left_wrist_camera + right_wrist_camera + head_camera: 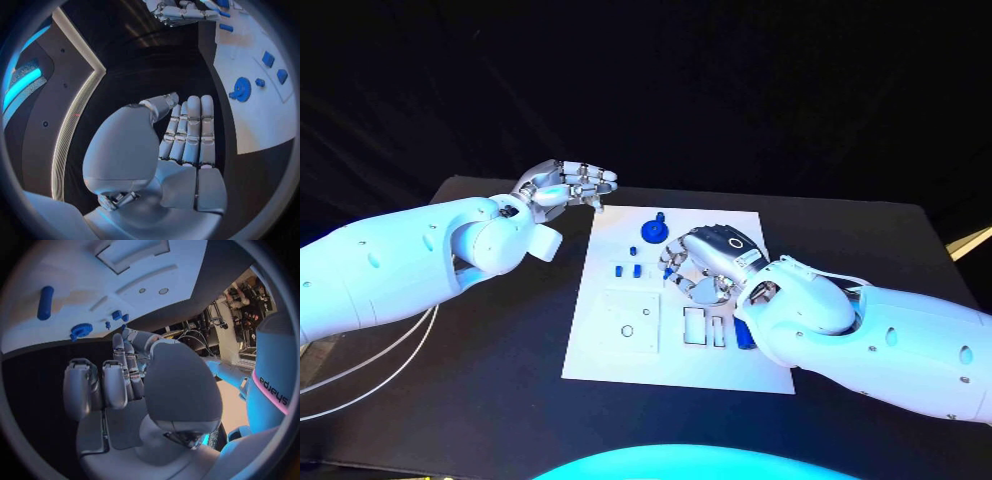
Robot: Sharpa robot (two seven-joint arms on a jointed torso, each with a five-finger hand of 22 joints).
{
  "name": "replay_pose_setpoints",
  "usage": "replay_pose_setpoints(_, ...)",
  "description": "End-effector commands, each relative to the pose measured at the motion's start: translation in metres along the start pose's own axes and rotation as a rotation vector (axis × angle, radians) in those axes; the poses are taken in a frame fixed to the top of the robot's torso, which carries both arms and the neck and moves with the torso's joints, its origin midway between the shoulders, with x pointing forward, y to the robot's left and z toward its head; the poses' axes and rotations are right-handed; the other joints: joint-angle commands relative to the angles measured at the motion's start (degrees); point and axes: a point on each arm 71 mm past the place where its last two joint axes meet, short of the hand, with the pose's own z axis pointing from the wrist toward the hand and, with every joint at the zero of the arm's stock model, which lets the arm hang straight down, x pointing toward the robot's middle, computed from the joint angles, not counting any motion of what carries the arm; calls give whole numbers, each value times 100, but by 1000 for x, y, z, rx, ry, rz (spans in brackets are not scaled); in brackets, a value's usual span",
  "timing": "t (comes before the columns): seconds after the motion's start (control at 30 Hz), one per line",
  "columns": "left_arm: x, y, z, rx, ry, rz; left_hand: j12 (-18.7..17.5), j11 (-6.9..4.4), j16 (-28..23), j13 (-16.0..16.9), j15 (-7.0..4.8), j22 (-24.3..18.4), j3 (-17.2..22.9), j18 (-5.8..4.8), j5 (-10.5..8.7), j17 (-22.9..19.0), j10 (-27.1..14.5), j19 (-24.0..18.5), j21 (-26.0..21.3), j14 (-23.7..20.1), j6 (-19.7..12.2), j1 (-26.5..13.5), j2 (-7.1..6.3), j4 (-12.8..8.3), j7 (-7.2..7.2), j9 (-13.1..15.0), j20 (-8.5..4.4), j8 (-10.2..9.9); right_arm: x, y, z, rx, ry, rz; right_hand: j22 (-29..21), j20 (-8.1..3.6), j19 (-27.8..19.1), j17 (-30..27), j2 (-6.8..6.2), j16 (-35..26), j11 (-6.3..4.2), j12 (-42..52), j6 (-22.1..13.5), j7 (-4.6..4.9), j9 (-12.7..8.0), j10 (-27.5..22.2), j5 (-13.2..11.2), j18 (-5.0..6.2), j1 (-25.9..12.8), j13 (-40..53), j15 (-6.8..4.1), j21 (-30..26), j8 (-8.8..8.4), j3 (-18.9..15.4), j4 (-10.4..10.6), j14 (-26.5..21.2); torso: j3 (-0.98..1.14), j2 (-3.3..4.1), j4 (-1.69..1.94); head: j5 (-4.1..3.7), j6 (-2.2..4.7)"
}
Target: Assemble the parts on the task board
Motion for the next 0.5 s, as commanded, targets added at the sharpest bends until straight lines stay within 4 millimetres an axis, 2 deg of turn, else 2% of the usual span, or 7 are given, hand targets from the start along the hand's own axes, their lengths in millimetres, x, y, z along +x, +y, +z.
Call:
replay_pose_setpoints(0.03,3,-1,1,6,1,-5,12,27,-94,-68,27,-67,-106,-8,96,-67,-90,-3,-91,-45,-78,-30,20,32,32,103,39,-45,8,3,1,-8,15,3,1116,-48,319,-37,256,24,-153,49,99,33,111,292,82,-163,-33,114,-25,73,153,240,-139,295,-5,9,2,96,-45)
replay_pose_setpoints(0.27,8,-1,3,9,5,-10,12,27,-94,-68,27,-67,-106,-8,96,-67,-90,-3,-91,-45,-78,-30,20,32,32,103,39,-45,28,12,4,-21,49,23,1112,-49,316,-39,255,22,-152,46,98,35,112,292,82,-161,-37,114,-25,62,152,243,-143,295,0,10,3,177,-116)
replay_pose_setpoints(0.5,11,-1,4,9,8,-12,14,28,-100,-69,29,-71,-109,-9,95,-71,-93,-4,-97,-48,-80,-32,21,34,32,104,41,-45,38,16,4,-24,72,31,1112,-50,315,-41,254,22,-151,40,96,38,114,292,81,-160,-44,114,-25,60,150,246,-148,294,1,7,-3,224,-174)
